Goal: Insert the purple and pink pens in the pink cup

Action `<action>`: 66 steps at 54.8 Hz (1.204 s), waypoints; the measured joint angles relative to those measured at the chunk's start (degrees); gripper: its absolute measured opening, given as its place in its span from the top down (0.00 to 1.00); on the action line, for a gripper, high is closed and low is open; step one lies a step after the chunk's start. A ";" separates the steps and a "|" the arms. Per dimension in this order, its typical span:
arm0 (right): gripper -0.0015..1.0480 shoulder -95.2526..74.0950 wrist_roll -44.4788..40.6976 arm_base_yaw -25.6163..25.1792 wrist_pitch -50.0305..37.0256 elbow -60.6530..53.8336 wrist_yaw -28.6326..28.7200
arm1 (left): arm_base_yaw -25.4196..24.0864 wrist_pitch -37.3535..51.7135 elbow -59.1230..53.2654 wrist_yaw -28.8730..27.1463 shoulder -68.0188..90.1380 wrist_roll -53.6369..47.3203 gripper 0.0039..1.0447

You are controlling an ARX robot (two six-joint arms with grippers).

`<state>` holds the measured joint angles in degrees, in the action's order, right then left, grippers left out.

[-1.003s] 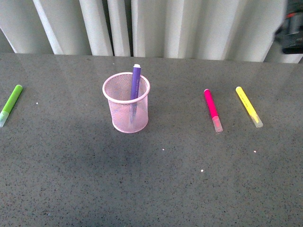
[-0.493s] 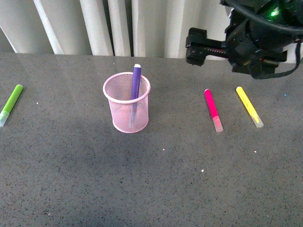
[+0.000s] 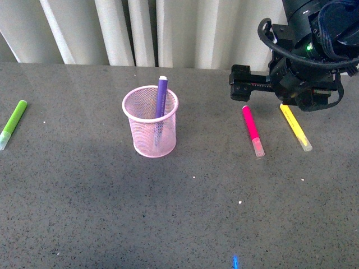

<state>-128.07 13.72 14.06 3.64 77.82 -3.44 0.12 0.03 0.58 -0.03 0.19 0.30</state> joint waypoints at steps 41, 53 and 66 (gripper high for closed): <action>0.07 -9.68 3.58 0.59 2.60 7.52 2.38 | 0.00 0.00 0.00 0.00 0.00 0.00 0.06; 0.07 -10.25 4.37 0.61 3.30 8.66 2.47 | 0.00 0.00 0.00 0.02 0.00 0.00 0.06; 0.18 -10.93 3.32 1.18 4.44 9.27 1.11 | 0.00 0.00 0.00 0.00 0.00 0.00 0.06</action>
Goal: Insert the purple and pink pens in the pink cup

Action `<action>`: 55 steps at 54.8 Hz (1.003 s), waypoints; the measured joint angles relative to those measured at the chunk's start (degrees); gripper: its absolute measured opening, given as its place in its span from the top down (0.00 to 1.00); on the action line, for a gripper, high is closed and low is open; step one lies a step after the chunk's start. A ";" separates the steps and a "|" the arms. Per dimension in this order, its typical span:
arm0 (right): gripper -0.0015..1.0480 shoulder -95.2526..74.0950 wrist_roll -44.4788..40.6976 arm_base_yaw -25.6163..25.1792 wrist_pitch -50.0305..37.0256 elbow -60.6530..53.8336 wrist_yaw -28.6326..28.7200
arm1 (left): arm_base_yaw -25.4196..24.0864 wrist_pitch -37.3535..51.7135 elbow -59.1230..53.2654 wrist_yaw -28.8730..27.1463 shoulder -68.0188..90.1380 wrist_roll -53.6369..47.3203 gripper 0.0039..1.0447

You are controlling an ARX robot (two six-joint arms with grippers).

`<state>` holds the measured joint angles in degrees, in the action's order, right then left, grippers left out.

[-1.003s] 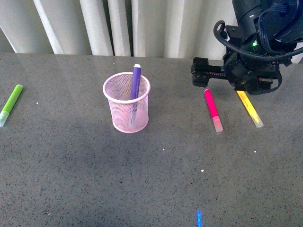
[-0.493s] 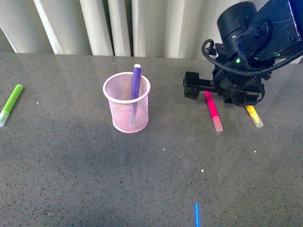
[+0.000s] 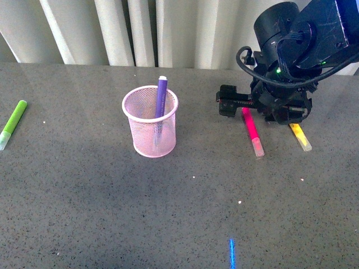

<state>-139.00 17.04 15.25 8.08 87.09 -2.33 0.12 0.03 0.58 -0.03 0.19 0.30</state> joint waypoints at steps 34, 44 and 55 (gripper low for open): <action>0.89 -0.70 0.70 0.98 2.58 1.92 0.72 | 0.00 0.00 0.00 0.02 0.00 0.00 0.06; 0.89 0.15 0.81 1.01 0.20 0.24 0.77 | 0.00 0.00 0.00 0.02 0.00 0.00 0.06; 0.89 4.04 -4.57 2.05 -10.08 -6.54 -1.25 | 0.00 0.00 0.00 0.02 0.00 0.00 0.06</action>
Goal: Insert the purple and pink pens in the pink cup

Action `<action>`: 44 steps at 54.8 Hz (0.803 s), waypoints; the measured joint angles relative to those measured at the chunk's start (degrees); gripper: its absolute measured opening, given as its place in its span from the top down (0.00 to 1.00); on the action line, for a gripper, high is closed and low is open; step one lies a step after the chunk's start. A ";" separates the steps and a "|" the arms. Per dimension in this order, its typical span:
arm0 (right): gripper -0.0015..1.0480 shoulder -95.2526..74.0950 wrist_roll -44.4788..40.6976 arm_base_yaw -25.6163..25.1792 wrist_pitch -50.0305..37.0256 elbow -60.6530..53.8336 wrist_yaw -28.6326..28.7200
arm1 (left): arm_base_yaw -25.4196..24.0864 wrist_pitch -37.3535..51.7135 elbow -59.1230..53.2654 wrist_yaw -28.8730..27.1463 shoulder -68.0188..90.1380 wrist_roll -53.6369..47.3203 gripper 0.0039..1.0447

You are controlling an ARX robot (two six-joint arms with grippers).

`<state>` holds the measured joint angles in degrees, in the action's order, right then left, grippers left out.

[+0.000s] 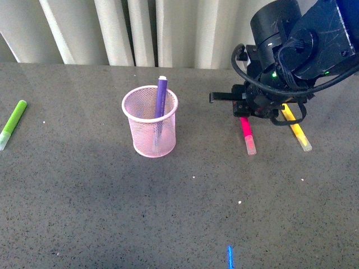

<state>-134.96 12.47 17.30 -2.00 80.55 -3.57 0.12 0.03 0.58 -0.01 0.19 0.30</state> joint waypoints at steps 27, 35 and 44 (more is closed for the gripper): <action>0.89 12.87 -20.41 11.41 -36.79 -9.94 2.78 | 0.00 0.00 0.00 -0.02 0.00 0.00 0.06; 0.89 12.07 -15.23 15.06 -43.45 -10.32 6.16 | 0.00 0.00 0.00 -0.02 0.00 0.00 0.06; 0.89 11.13 -10.62 15.93 -44.57 -10.27 7.89 | 0.00 0.00 0.00 0.00 0.00 -0.02 0.06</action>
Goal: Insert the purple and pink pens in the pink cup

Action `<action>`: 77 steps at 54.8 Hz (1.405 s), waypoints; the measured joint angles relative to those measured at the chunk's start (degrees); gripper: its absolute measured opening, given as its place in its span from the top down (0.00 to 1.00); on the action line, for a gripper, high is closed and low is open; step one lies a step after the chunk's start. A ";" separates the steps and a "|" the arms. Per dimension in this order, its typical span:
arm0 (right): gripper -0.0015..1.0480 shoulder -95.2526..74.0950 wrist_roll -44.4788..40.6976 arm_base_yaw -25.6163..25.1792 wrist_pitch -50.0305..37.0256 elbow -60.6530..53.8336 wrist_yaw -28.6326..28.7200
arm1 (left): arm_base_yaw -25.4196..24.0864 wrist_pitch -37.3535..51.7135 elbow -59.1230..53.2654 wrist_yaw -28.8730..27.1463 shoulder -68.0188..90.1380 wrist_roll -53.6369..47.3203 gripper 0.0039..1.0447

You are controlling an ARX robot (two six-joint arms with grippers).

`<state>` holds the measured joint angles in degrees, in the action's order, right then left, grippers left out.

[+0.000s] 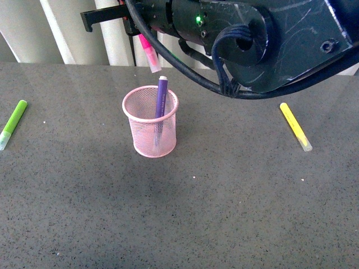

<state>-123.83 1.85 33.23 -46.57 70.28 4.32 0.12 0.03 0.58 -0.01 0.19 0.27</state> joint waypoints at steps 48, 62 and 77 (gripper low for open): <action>0.89 -8.85 7.61 0.61 -1.86 1.18 2.49 | 0.00 0.00 0.00 0.00 0.00 0.02 0.06; 0.57 -8.70 8.87 1.51 -2.84 -2.40 2.45 | 0.00 0.00 0.00 0.00 0.00 0.02 0.06; 0.05 -0.24 8.52 -1.25 -6.34 -8.66 1.90 | 0.00 0.00 0.00 0.00 0.00 0.00 0.06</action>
<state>-124.07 10.37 31.99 -52.90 61.63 6.22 0.12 0.03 0.58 -0.01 0.19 0.27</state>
